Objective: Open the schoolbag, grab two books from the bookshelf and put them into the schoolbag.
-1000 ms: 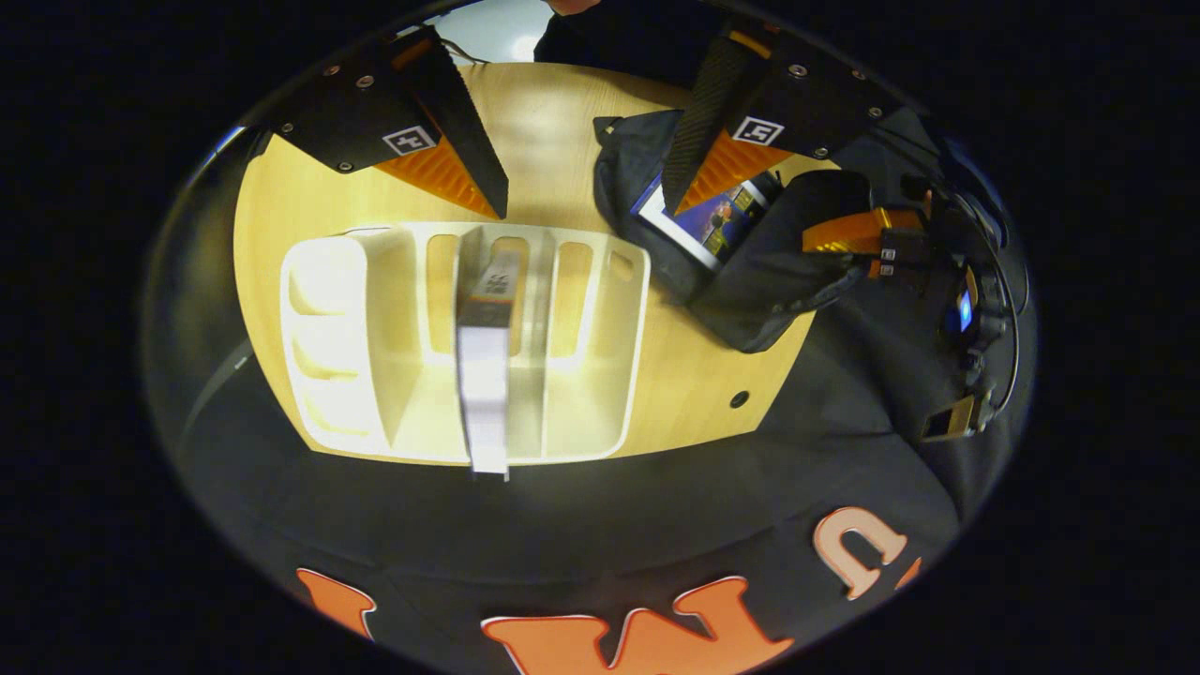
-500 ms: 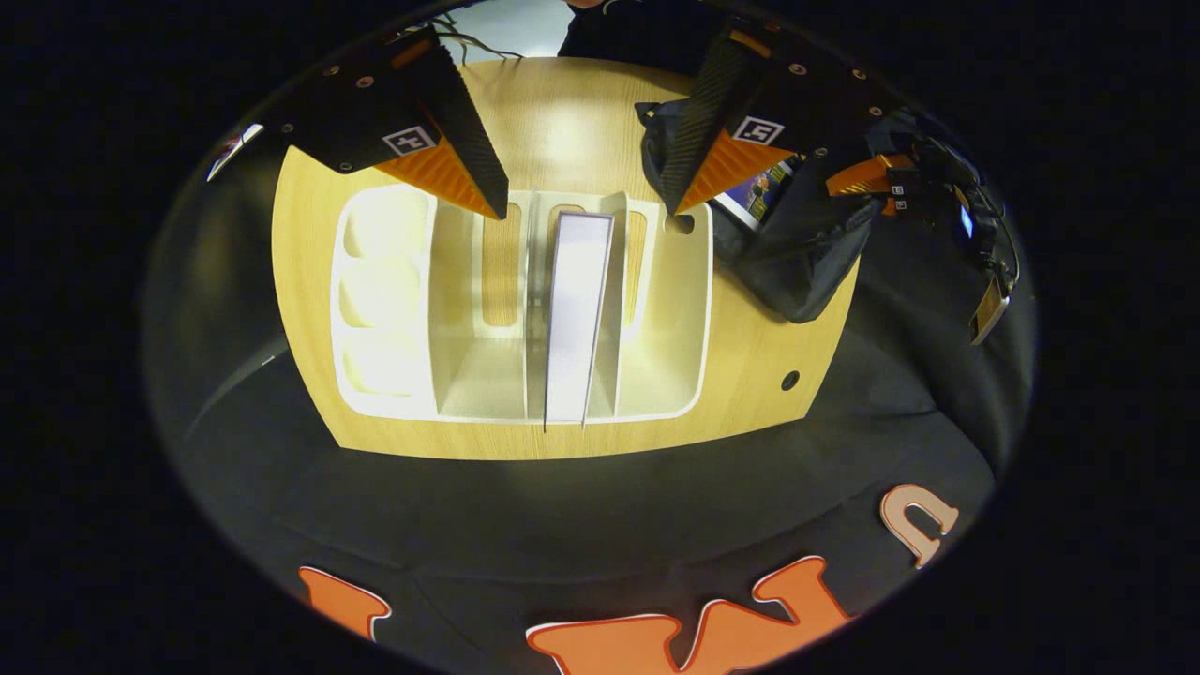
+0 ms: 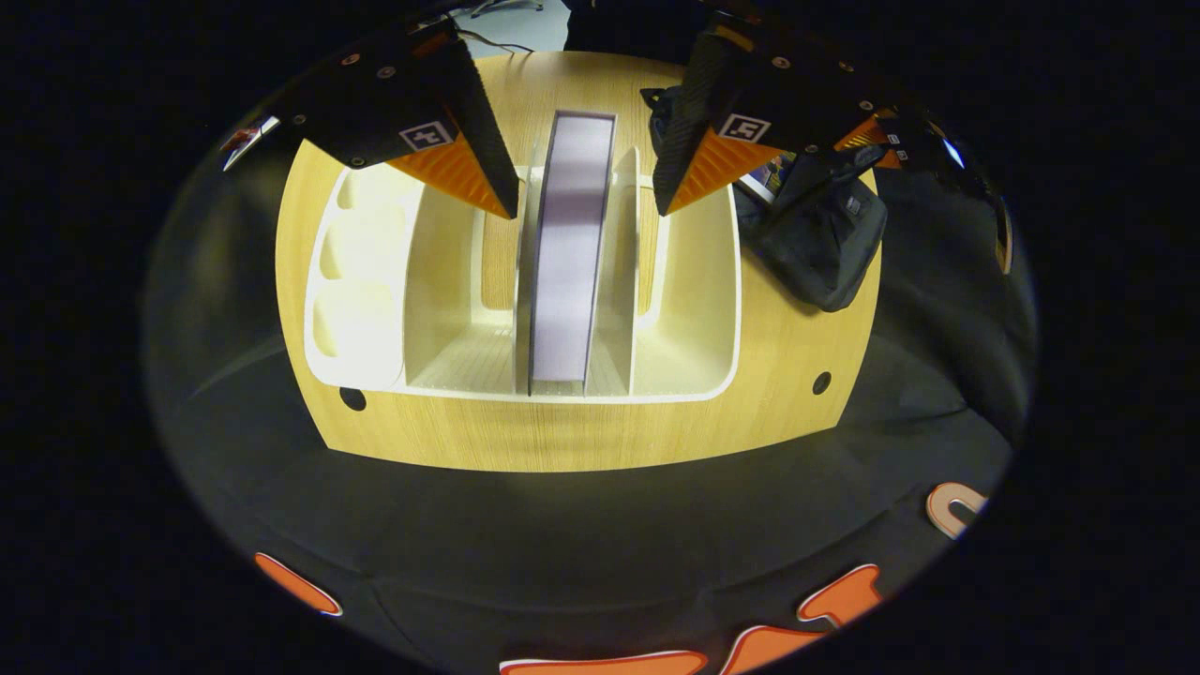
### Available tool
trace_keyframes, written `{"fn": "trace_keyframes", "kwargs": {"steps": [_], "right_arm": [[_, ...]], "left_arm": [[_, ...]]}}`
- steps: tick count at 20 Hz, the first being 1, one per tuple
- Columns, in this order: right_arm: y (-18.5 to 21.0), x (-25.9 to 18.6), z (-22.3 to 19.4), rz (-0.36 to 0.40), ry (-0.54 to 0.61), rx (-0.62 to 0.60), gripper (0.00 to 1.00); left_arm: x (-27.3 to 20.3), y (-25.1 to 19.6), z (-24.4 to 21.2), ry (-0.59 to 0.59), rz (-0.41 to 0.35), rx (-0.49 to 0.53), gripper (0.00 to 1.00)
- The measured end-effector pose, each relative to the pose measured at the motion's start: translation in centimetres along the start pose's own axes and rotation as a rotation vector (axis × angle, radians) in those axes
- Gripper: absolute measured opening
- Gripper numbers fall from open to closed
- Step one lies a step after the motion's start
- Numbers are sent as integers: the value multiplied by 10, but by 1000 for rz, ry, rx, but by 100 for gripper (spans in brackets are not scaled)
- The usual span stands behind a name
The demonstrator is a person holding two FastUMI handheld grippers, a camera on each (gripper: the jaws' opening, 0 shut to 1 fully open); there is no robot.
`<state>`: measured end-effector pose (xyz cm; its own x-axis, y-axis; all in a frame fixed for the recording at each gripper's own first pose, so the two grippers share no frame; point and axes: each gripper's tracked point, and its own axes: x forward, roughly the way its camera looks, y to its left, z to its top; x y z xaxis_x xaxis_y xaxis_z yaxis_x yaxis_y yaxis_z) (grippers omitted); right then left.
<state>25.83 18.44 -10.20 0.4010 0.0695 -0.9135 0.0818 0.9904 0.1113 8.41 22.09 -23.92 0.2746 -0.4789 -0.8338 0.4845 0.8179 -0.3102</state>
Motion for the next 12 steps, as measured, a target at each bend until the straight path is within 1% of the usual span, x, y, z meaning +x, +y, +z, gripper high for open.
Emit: {"fn": "trace_keyframes", "kwargs": {"steps": [1,2,3,4,5,6,8,12], "right_arm": [[-3,2,1,-9,15,8,83],[-5,6,2,-26,22,16,65],[-7,11,1,-35,33,15,73],[-10,14,1,-51,34,27,67],[-13,18,0,-70,34,49,64],[-13,17,1,-75,32,76,52],[-11,19,1,-73,34,95,38],[-14,12,-4,-82,36,97,35]], "left_arm": [[0,0,-2,0,1,1,6],[0,1,-2,0,3,-1,6],[0,0,-2,0,5,-2,5],[0,0,-2,0,8,-2,6],[-1,0,-1,1,10,0,6],[0,2,-2,0,13,0,6],[0,2,-2,-1,15,1,5],[-1,1,-2,-1,15,-3,6]]}}
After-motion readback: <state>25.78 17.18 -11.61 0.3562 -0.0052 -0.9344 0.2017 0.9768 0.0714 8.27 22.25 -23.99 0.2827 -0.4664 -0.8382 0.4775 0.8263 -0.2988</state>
